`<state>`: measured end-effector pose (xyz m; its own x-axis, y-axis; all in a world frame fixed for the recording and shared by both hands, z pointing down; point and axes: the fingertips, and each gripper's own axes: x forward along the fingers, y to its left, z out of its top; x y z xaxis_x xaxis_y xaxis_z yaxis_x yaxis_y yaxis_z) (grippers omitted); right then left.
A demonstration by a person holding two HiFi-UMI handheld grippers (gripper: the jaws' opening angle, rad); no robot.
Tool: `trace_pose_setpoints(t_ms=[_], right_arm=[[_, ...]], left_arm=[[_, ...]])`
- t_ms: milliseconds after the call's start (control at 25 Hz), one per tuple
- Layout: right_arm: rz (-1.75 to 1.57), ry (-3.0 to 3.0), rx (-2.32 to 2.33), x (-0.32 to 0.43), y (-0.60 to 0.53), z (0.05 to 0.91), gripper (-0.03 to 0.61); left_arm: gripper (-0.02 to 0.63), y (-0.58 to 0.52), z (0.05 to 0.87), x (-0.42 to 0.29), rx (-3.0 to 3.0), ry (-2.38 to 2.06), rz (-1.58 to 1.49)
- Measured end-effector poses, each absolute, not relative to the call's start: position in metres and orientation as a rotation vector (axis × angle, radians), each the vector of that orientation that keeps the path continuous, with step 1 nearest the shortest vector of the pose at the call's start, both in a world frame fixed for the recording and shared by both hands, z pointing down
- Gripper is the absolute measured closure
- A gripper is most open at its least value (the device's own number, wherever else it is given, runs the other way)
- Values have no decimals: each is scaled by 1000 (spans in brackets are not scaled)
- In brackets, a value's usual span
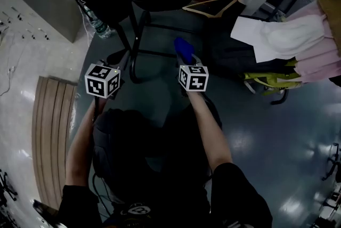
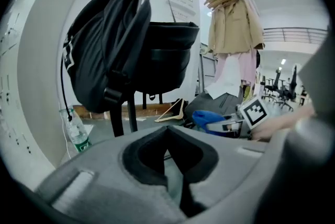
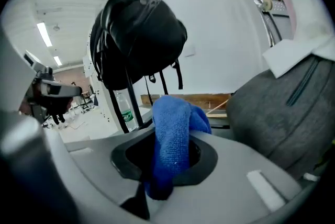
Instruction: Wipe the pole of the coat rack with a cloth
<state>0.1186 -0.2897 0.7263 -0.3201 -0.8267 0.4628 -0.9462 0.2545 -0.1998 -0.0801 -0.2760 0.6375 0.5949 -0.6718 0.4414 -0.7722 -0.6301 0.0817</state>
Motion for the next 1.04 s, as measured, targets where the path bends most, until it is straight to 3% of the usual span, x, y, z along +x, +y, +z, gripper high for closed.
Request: trace_pose_setpoints(t_ms=[160,560,800,1040], right_arm=[[532,-2295,1711,151,-253,669,505],[350,-2359,1734,161,-198,581,505],[381,-2388,1749,160,-186,570,505],[335,-2419,1748,157,-178,552,505]], left_arm=[[609,-282,592,-64,2675,-1213,614],[610,-252,462,-14,2859,-1249,419],[609,-230,435,-9,2872,-1480,437],[609,-217,414,-12,2799,-1565,218]])
